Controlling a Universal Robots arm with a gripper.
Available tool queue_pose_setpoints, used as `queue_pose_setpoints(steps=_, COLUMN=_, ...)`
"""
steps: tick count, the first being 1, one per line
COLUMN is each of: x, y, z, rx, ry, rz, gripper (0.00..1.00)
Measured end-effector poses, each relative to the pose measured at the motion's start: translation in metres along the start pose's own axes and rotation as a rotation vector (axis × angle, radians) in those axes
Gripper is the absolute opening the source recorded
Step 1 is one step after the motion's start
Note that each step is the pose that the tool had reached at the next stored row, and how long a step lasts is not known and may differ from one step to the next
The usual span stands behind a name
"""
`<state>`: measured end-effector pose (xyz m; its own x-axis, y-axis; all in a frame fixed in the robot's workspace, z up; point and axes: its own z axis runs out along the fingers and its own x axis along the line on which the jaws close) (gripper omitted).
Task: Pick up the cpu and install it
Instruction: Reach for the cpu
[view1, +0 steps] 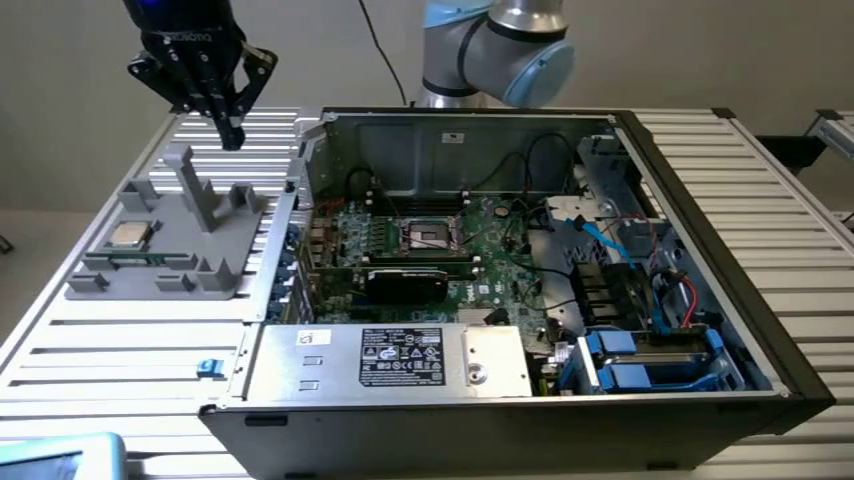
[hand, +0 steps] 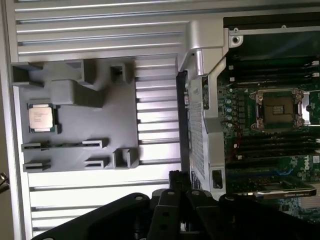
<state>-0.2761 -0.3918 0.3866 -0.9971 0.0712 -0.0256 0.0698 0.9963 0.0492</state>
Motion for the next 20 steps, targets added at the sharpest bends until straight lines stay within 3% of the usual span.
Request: queue_pose_setpoints(steps=20, x=0.092, y=0.0285, z=0.0181, rx=-0.0001, ry=-0.0001, rz=0.0, gripper=0.11)
